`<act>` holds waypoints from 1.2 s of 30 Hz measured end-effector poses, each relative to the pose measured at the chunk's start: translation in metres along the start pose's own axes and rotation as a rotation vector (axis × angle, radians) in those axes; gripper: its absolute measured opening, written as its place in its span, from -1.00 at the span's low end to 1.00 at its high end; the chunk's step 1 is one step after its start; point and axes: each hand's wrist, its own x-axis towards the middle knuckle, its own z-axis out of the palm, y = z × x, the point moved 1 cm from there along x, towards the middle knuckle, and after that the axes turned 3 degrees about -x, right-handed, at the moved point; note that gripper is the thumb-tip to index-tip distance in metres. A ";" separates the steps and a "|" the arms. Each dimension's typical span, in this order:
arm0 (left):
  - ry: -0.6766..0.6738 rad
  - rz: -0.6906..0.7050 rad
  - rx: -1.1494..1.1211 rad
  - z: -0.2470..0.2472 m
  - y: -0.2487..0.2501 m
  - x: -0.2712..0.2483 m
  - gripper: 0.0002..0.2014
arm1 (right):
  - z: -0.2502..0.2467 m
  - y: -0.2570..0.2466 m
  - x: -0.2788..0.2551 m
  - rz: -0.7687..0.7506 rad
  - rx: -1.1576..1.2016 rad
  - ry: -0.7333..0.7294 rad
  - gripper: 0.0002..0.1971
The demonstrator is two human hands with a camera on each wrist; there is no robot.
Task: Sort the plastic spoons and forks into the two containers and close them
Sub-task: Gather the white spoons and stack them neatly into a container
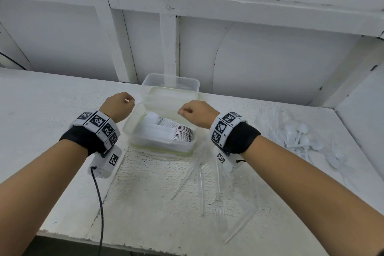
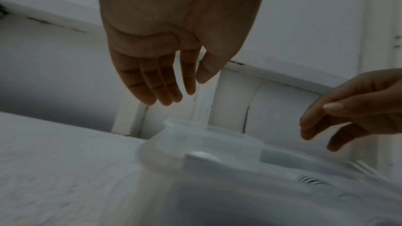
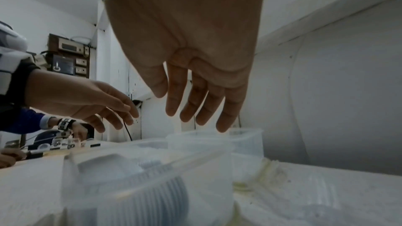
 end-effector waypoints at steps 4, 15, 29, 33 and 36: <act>0.069 0.218 -0.131 0.009 0.046 -0.023 -0.74 | -0.026 0.023 -0.040 0.008 0.026 0.112 -0.69; -0.337 0.647 -0.173 0.102 0.175 -0.096 -0.76 | -0.040 0.142 -0.187 0.344 0.084 0.270 -0.74; -0.717 0.913 0.269 0.237 0.273 -0.135 -0.67 | -0.028 0.239 -0.259 0.737 0.030 0.163 -0.75; -0.638 1.038 0.582 0.258 0.278 -0.147 -0.62 | -0.027 0.243 -0.257 0.771 -0.010 0.161 -0.73; -0.558 1.076 0.673 0.266 0.281 -0.151 -0.63 | -0.025 0.244 -0.254 0.799 -0.070 0.092 -0.64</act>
